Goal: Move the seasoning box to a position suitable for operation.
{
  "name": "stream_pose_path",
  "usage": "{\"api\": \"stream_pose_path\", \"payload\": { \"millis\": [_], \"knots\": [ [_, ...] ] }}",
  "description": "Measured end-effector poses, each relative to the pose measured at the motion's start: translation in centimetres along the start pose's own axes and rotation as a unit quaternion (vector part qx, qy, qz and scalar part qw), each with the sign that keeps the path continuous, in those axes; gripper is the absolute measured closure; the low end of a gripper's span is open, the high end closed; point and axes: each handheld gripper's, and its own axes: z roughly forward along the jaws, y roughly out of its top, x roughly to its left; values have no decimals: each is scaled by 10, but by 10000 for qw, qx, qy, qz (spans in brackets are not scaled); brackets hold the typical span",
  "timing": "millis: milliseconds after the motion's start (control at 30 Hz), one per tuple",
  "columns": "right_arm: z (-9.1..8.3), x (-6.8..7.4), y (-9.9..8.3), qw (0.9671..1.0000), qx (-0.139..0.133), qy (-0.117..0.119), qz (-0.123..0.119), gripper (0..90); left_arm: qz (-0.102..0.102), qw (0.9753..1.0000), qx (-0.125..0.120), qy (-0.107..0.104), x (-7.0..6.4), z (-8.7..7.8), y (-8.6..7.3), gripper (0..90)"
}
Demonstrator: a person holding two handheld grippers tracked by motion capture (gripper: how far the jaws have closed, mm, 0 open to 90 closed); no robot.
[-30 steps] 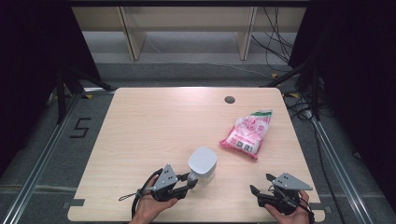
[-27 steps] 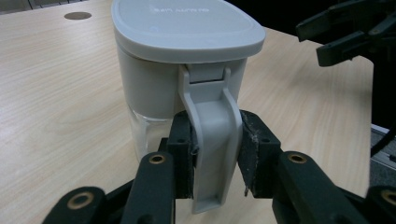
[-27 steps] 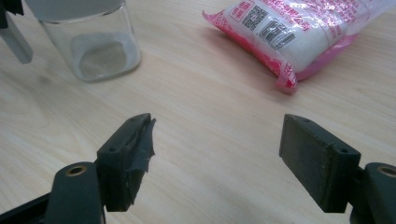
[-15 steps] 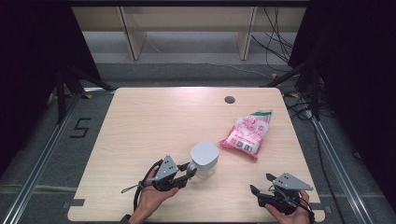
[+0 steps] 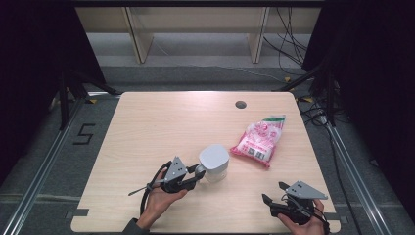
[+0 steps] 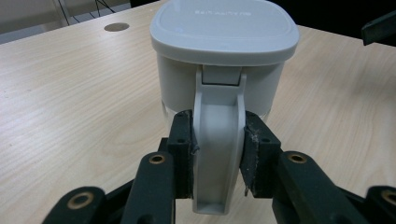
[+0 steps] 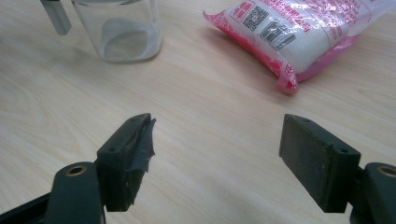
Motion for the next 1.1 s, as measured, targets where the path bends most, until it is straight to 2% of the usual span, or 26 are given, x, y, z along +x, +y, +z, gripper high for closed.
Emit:
{"api": "stream_pose_path", "payload": {
  "millis": [67,100,133,233,267,300,367,433,467,500,533,600,667,733,833,867,900,967,1000,1033,1100],
  "knots": [
    [0,0,0,10000,-42,-59,-24,267,-47,10000,1,54,4,1,0,675],
    [0,0,-1,10000,-32,12,50,267,-77,9999,-44,65,6,2,-1,672],
    [0,1,0,10000,-57,-22,48,267,-73,9999,-15,141,10,1,-1,668],
    [-1,0,-1,10000,-8,-29,29,267,-95,9999,-44,132,12,2,-3,665],
    [0,0,-1,10000,-8,-26,25,267,-89,9997,-29,222,13,2,-3,665],
    [1,-1,-1,10000,1,-43,-33,267,-185,9994,-36,288,16,4,-4,663],
    [0,0,-1,10000,-24,-20,24,267,-243,9993,-61,278,18,5,-5,661],
    [0,-4,-2,10000,-49,0,59,267,-199,9991,-27,370,19,6,-6,667],
    [-1,-1,-3,9997,-24,-65,242,267,-165,9989,2,443,20,7,-6,670],
    [-1,-1,-3,9997,-24,-65,242,267,-164,9986,35,502,21,9,-6,670],
    [0,-5,-3,10000,-53,-7,75,267,-166,9983,48,555,22,10,-6,672],
    [0,-6,-4,9999,-43,-7,129,267,-216,9975,63,674,25,13,-8,680],
    [0,-5,-4,9999,-45,-35,111,267,-225,9975,38,663,25,13,-8,682],
    [0,-4,-4,10000,-45,-22,81,267,-74,9972,87,734,24,13,-8,691],
    [0,-2,-4,9998,11,-41,187,267,-69,9976,55,685,24,13,-8,692],
    [1,-3,-4,9999,-21,-107,42,267,-127,9975,50,687,24,12,-8,692],
    [-1,0,-4,9997,19,-14,224,267,-365,9979,-24,539,25,11,-10,683],
    [-2,-1,-4,9998,41,1,207,266,-350,9982,-32,477,25,10,-11,677],
    [-1,-4,-4,10000,-37,14,53,266,-248,9983,-33,520,24,10,-11,680],
    [-1,-4,-4,10000,-38,-2,48,267,-176,9984,-26,536,22,10,-11,684],
    [-1,-3,-5,10000,-60,-20,64,267,-226,9986,-49,470,21,9,-11,682]
  ]
}}
